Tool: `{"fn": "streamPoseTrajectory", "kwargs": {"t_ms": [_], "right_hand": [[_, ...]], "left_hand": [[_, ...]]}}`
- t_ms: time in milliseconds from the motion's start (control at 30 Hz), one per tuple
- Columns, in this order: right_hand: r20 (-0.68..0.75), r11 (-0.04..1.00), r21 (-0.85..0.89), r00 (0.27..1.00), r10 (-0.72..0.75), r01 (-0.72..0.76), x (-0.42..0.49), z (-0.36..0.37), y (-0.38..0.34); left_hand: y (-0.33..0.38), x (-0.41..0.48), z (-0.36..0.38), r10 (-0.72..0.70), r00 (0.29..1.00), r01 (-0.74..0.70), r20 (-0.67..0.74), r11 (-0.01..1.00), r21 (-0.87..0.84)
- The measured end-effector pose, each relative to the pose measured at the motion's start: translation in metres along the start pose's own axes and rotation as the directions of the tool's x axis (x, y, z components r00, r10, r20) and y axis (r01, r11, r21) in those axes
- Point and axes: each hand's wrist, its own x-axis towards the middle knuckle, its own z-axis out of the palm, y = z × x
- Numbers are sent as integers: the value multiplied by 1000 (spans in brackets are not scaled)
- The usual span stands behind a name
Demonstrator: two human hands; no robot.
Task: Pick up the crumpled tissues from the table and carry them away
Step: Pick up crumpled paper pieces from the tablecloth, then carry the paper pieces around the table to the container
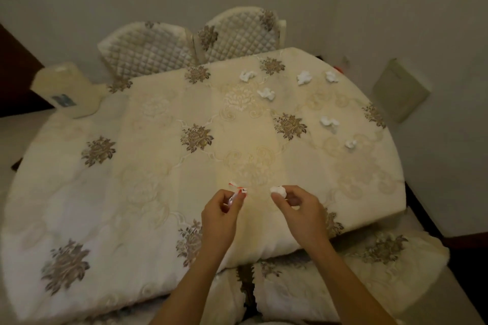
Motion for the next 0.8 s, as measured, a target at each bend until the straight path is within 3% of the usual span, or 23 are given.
{"fn": "streamPoseTrajectory", "kwargs": {"t_ms": [500, 600, 800], "right_hand": [[276, 990, 105, 954, -121, 95, -70, 50, 0], [406, 986, 112, 900, -158, 123, -92, 74, -5], [597, 957, 150, 750, -287, 247, -140, 140, -41]], "left_hand": [[-25, -121, -83, -54, 933, 47, -355, 999, -28], [-37, -152, -107, -94, 879, 77, -468, 995, -56], [-62, -219, -169, -217, 697, 149, -684, 976, -158]]}}
